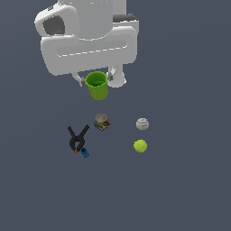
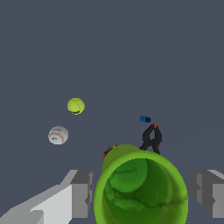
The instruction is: Pick up a designated object from a clutter of objects.
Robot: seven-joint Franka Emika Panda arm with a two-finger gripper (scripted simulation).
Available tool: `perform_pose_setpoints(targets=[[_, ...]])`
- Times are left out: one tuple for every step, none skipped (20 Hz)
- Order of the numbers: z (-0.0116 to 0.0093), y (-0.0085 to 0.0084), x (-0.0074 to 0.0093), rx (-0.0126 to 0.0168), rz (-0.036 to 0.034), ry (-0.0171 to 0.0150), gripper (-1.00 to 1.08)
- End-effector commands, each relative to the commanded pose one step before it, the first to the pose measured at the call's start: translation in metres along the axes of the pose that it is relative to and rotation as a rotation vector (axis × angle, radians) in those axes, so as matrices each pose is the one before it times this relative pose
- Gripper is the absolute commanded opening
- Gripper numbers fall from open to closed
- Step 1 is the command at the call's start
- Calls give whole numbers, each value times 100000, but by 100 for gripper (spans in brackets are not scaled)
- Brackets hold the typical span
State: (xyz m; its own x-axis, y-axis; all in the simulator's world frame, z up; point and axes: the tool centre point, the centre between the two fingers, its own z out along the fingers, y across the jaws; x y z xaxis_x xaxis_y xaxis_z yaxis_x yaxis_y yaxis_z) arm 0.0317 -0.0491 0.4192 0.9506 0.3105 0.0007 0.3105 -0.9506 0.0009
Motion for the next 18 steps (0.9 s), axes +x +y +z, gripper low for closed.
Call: perform_pose_setpoints(targets=[[-498,-188,10,51,61,-57,-100],[-66,-27,15,0,0,0,-100],[-20,-8,6,0,0,0,-100],[169,51,-6,18,-40,-22,-100],[-17,-2,10,0,0,0,-100],[-50,-5,29,0,0,0,-100],[-82,-9,48,0,0,0,-100],[-115,-12,67,0,0,0,-100],[-147,-15,86,0,0,0,-100],[-178,-18,104,0,0,0,-100],[-209,-21,122,0,0,0,-100],[-238,-23,140,0,0,0,-100],[-266,-25,157,0,0,0,-100],[-293,-27,174,0,0,0,-100],[-311,-27,186,0,0,0,-100],[-283,-24,171,0,0,0,-100],[-249,-20,152,0,0,0,-100],[-217,-17,133,0,0,0,-100]])
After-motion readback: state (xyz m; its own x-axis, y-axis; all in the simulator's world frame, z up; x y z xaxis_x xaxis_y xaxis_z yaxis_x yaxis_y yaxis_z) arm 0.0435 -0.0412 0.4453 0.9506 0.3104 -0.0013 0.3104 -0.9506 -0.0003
